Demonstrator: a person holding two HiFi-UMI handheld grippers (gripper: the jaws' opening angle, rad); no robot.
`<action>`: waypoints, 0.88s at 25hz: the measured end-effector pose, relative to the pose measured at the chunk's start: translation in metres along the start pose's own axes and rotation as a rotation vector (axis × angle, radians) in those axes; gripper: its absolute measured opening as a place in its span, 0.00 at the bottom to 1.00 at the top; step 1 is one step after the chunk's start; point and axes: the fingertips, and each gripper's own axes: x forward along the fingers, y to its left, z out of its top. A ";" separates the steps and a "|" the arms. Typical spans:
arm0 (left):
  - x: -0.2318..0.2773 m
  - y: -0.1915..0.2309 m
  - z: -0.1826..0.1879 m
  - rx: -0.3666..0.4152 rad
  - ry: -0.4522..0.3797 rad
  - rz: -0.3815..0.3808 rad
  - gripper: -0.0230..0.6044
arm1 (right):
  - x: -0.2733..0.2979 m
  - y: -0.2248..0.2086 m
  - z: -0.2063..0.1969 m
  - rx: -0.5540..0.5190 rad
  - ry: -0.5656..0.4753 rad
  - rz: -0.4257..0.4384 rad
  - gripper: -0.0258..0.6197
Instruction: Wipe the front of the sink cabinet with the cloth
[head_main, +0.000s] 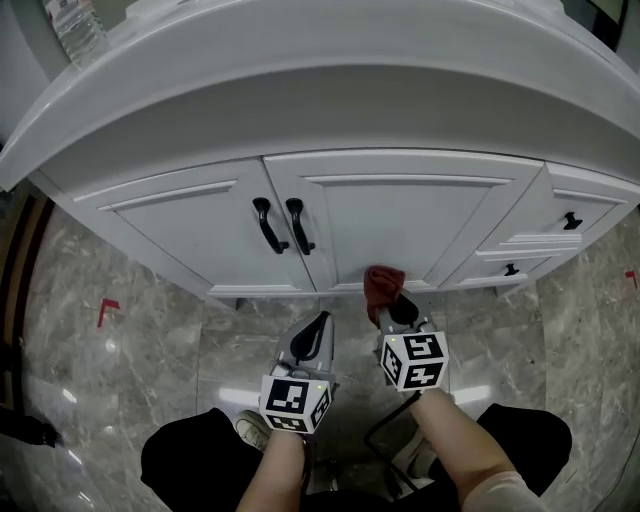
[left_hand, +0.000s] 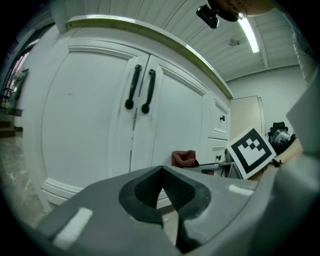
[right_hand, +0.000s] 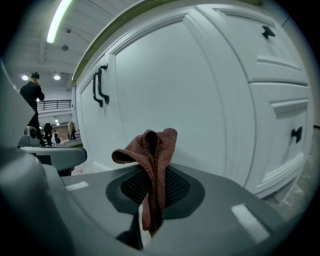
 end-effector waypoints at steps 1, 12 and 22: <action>-0.004 0.010 -0.002 -0.014 0.000 0.018 0.04 | 0.008 0.013 -0.005 -0.004 0.008 0.025 0.16; -0.040 0.086 -0.028 -0.053 0.022 0.141 0.04 | 0.075 0.097 -0.047 0.000 0.069 0.162 0.16; -0.023 0.071 -0.035 -0.064 0.021 0.087 0.04 | 0.072 0.061 -0.057 -0.006 0.092 0.101 0.16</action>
